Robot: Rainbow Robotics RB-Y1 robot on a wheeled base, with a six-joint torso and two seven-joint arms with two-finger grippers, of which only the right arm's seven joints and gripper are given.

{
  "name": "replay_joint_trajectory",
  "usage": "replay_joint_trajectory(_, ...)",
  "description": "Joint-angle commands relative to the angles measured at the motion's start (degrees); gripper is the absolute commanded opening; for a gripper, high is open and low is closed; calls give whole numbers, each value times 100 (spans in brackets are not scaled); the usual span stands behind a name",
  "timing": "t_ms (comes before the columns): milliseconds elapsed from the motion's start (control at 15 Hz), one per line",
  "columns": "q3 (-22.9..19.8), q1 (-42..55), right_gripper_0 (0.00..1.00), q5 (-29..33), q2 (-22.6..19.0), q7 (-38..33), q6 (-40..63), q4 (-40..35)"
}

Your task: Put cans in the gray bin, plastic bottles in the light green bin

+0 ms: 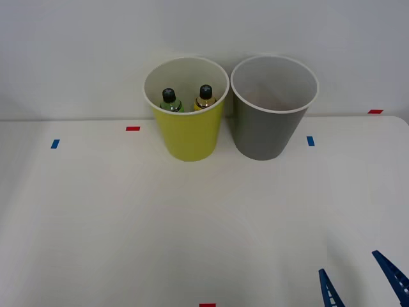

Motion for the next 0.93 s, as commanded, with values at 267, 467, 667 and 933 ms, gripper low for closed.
replay_joint_trajectory(267, 4, 24, 100, -187, 7, 234, 79, 9)
replay_joint_trajectory(467, 13, 24, 100, -187, -2, 278, 88, 0)
replay_joint_trajectory(667, 13, 24, 100, -187, -2, 304, 79, 0)
replay_joint_trajectory(933, 13, 24, 100, -187, -2, 304, 79, 0)
